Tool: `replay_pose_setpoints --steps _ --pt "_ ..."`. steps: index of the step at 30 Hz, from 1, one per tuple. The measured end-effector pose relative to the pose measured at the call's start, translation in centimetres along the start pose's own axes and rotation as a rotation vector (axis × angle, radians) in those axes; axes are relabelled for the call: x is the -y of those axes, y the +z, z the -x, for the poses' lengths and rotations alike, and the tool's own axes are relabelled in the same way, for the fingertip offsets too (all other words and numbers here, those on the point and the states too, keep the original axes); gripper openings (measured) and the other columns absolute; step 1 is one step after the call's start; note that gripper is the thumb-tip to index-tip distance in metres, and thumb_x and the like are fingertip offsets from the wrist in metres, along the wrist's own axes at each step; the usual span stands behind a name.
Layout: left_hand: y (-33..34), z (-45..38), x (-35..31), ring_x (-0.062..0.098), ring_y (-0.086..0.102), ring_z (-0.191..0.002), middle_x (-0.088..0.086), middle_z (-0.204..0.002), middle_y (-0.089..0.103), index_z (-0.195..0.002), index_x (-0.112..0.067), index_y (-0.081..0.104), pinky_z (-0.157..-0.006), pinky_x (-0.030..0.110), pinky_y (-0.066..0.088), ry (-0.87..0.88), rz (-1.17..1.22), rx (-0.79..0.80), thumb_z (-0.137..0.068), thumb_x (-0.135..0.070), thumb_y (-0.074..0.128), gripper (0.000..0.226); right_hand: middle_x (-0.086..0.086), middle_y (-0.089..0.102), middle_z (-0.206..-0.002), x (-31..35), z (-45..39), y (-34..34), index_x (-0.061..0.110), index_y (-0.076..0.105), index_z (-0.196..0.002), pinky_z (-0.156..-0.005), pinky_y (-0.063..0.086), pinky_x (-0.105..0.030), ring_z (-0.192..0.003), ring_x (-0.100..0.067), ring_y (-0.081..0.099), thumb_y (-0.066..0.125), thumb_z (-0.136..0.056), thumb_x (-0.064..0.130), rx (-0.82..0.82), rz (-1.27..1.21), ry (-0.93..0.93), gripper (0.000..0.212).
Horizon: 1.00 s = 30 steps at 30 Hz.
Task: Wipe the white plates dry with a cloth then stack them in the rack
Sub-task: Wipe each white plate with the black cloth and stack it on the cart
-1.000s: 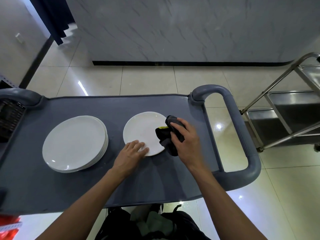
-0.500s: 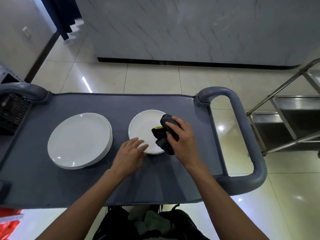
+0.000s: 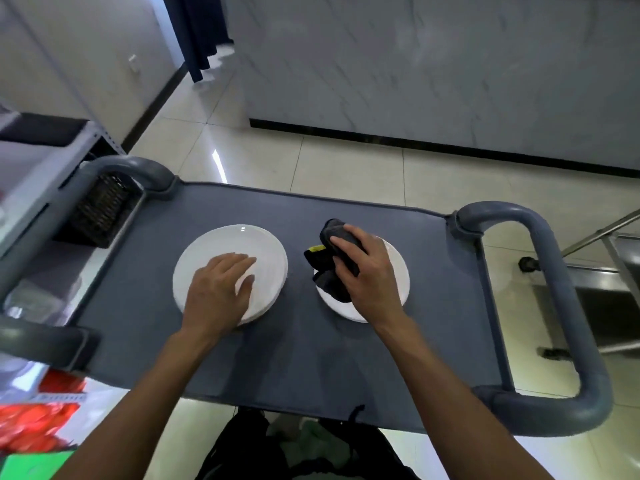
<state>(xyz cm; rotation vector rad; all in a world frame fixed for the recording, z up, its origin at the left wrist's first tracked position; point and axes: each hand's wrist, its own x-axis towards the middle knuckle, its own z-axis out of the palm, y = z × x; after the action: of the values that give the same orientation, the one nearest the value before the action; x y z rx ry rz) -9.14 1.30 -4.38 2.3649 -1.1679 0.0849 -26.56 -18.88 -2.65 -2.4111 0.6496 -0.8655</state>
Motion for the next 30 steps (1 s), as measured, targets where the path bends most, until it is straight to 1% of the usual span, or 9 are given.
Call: replay_pose_setpoints --steps 2,5,8,10,16,21,23,27,30 --pt "-0.6 0.0 2.4 0.033 0.060 -0.119 0.010 -0.125 0.069 -0.120 -0.010 0.072 -0.097 0.051 0.049 -0.125 -0.006 -0.014 -0.087 -0.013 0.075 0.034 -0.007 0.059 -0.135 1.2 -0.3 1.1 0.012 0.071 -0.122 -0.103 0.045 -0.037 -0.118 -0.029 0.056 0.071 -0.090 0.009 0.014 -0.006 -0.014 0.031" --pt "-1.3 -0.1 5.7 0.033 0.054 -0.122 0.011 -0.129 0.065 -0.127 -0.008 0.067 -0.103 0.047 0.044 -0.299 0.036 -0.005 -0.087 -0.019 0.075 0.043 -0.008 0.059 -0.135 3.2 -0.6 2.7 0.011 0.071 -0.122 -0.103 0.045 -0.035 -0.117 -0.029 0.056 0.072 -0.090 0.008 0.038 -0.003 -0.036 0.032" --pt "-1.8 -0.6 8.2 0.036 0.049 -0.124 0.014 -0.133 0.059 -0.133 -0.009 0.059 -0.104 0.046 0.042 -0.478 0.085 0.092 -0.087 -0.031 0.075 0.054 -0.008 0.060 -0.133 5.1 -0.9 4.2 0.011 0.072 -0.120 -0.103 0.045 -0.034 -0.117 -0.029 0.056 0.073 -0.089 0.007 0.057 0.000 -0.055 0.031" --pt "-1.8 -0.8 9.3 0.035 0.049 -0.122 0.014 -0.130 0.057 -0.132 -0.010 0.057 -0.101 0.045 0.043 -0.555 0.116 0.162 -0.084 -0.037 0.075 0.057 -0.008 0.060 -0.133 6.2 -1.0 5.1 0.011 0.072 -0.119 -0.102 0.045 -0.035 -0.118 -0.028 0.056 0.073 -0.089 0.006 0.068 -0.003 -0.055 0.031" --pt "-1.9 -1.1 10.6 0.026 0.057 -0.102 0.004 -0.114 0.055 -0.112 -0.015 0.064 -0.085 0.040 0.050 -0.618 0.186 0.142 -0.077 -0.039 0.081 0.046 -0.008 0.061 -0.133 8.3 -0.6 7.3 0.010 0.073 -0.118 -0.100 0.047 -0.037 -0.117 -0.029 0.057 0.074 -0.088 0.005 0.083 0.011 -0.044 0.031" --pt "-1.9 -1.6 11.4 0.021 0.061 -0.089 -0.003 -0.101 0.061 -0.095 -0.023 0.060 -0.075 0.036 0.051 -0.661 0.281 0.165 -0.074 -0.040 0.081 0.034 -0.007 0.061 -0.133 9.3 -0.2 8.5 0.012 0.073 -0.119 -0.100 0.047 -0.040 -0.118 -0.028 0.056 0.073 -0.088 0.006 0.089 0.017 -0.020 0.031" --pt "-2.0 -1.9 11.7 0.021 0.063 -0.088 -0.005 -0.096 0.065 -0.093 -0.026 0.057 -0.076 0.036 0.053 -0.682 0.317 0.190 -0.073 -0.039 0.082 0.035 -0.006 0.060 -0.134 9.7 -0.1 8.8 0.012 0.072 -0.120 -0.101 0.046 -0.040 -0.119 -0.027 0.055 0.073 -0.088 0.006 0.093 0.016 -0.015 0.032" --pt "-2.1 -2.0 12.3 0.017 0.063 -0.084 -0.011 -0.088 0.063 -0.093 -0.027 0.057 -0.072 0.034 0.051 -0.697 0.353 0.217 -0.071 -0.041 0.083 0.038 -0.005 0.059 -0.135 10.3 0.2 9.3 0.013 0.072 -0.121 -0.101 0.046 -0.040 -0.120 -0.026 0.055 0.073 -0.089 0.007 0.081 0.023 -0.003 0.033" --pt "-2.3 -2.2 12.5 0.014 0.063 -0.082 -0.012 -0.087 0.063 -0.092 -0.023 0.058 -0.068 0.033 0.049 -0.705 0.434 0.226 -0.070 -0.035 0.085 0.037 -0.004 0.059 -0.135 10.6 0.6 9.9 0.014 0.071 -0.121 -0.100 0.047 -0.041 -0.120 -0.026 0.055 0.072 -0.089 0.009 0.069 0.032 0.008 0.032"
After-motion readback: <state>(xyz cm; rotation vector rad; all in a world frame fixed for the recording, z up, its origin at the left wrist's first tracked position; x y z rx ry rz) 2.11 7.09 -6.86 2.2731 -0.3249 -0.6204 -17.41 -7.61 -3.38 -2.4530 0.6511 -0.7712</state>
